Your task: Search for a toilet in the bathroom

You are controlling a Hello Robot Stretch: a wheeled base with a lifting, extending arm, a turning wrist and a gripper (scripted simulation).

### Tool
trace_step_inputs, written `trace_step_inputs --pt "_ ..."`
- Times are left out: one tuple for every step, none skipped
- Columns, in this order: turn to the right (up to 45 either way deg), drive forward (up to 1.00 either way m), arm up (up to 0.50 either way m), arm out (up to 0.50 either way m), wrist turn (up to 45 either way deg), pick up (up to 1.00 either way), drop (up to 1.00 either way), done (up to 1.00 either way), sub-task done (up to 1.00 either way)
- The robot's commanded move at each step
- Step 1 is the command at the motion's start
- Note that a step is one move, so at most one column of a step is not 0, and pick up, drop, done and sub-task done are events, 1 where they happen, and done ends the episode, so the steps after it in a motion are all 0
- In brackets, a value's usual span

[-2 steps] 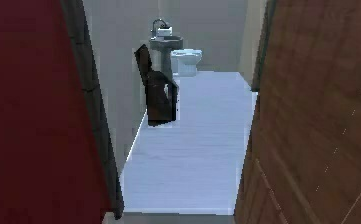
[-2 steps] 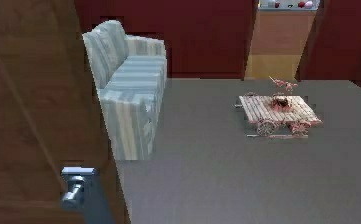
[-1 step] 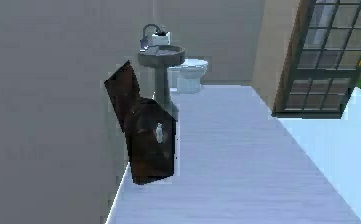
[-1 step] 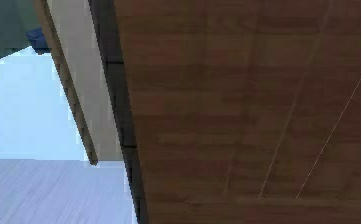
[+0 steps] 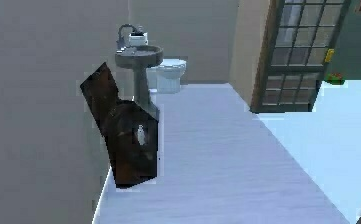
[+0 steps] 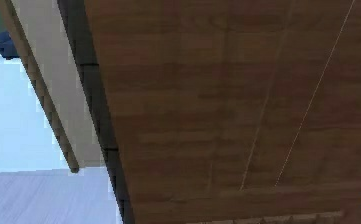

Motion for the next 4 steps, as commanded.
trace_step_inputs --pt "0.0 0.20 0.00 0.00 0.0 0.00 0.00 0.00 0.00" --pt "12.0 0.00 0.00 0.00 0.0 0.00 0.00 0.00 0.00" --pt "0.0 0.30 0.00 0.00 0.0 0.00 0.00 0.00 0.00" --pt "-36.0 0.00 0.00 0.00 0.0 0.00 0.00 0.00 0.00"
